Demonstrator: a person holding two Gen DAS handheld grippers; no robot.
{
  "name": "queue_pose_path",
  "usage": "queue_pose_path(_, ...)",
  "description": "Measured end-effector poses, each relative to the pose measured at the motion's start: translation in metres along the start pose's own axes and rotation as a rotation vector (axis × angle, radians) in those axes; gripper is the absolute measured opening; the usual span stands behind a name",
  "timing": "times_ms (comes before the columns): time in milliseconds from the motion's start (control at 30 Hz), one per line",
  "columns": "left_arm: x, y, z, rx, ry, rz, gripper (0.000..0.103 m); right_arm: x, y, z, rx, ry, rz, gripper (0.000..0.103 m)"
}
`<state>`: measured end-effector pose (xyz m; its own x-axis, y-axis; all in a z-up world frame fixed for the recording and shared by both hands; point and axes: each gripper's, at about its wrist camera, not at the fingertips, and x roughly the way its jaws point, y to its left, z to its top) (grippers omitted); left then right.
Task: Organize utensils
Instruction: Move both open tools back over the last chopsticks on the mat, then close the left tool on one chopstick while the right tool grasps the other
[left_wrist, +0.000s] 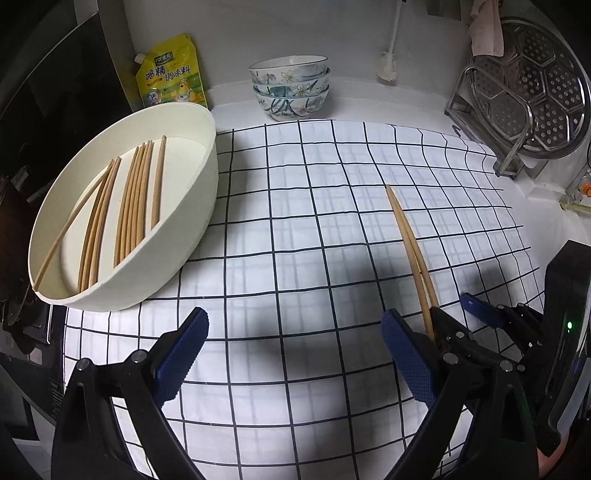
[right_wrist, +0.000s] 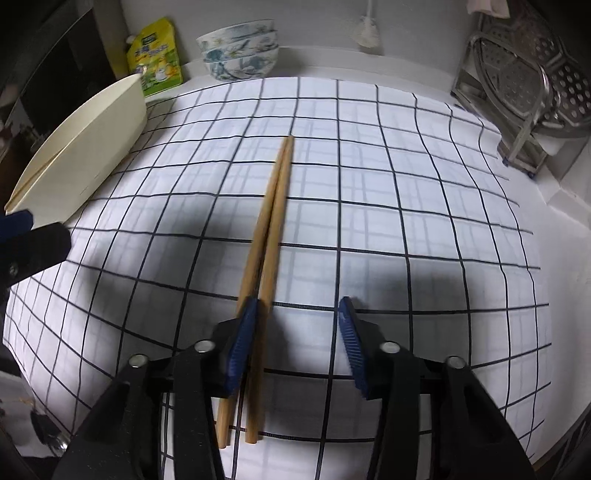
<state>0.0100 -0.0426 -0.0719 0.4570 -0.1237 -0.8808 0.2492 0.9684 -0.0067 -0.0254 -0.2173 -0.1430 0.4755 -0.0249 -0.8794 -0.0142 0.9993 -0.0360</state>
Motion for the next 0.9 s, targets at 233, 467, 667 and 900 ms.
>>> queue_pose_path(233, 0.016, -0.024, -0.003, 0.017, 0.003, -0.023, 0.093, -0.002, -0.018, -0.003, 0.038, -0.001, 0.032, 0.007)
queue_pose_path(467, 0.042, -0.061, -0.004, 0.049, 0.01, -0.05, 0.093, -0.013, -0.064, -0.021, 0.137, 0.004, 0.003, 0.007)
queue_pose_path(667, 0.059, -0.084, -0.005, 0.074, 0.016, -0.026, 0.093, -0.021, -0.098, -0.035, 0.208, 0.0, -0.009, 0.006)
queue_pose_path(900, 0.072, -0.089, -0.009, 0.063, 0.035, 0.013, 0.093, -0.025, -0.103, -0.034, 0.207, -0.013, 0.02, 0.015)
